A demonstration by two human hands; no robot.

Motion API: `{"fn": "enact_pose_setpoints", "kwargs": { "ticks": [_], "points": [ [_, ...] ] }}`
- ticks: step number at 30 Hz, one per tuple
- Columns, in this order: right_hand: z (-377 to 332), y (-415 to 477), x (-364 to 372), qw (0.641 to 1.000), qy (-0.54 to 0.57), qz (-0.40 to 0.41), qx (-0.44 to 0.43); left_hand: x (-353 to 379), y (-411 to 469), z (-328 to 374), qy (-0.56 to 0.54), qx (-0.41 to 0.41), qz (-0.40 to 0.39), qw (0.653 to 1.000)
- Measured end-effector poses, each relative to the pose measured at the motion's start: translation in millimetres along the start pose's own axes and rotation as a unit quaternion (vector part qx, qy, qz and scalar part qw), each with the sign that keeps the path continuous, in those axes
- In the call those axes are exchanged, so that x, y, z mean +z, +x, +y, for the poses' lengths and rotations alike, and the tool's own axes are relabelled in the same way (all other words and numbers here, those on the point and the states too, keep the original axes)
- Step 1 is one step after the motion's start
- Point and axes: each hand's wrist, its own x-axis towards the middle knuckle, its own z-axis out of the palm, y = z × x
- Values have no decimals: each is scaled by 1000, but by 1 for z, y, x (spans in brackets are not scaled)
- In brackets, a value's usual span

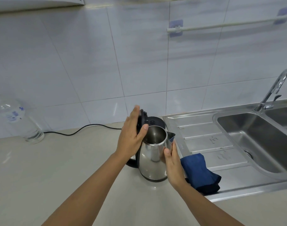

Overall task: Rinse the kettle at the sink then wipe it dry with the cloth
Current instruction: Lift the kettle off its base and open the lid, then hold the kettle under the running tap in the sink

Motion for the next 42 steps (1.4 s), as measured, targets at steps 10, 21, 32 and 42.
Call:
{"fn": "enact_pose_setpoints", "kwargs": {
  "ticks": [10, 21, 32, 42],
  "points": [
    [-1, -2, -3, 1000, -3, -12, 9, -11, -29, -26, 88, 32, 136, 986],
    [-2, 1, -4, 1000, 15, -22, 5, 6, -56, -35, -2, -76, 174, 982],
    [-2, 0, -4, 999, 38, -11, 12, 16, -57, -59, -104, -146, 48, 983],
    [-5, 2, 6, 998, 50, 28, -10, 9, -33, -63, -123, -257, 28, 958]
  ]
}}
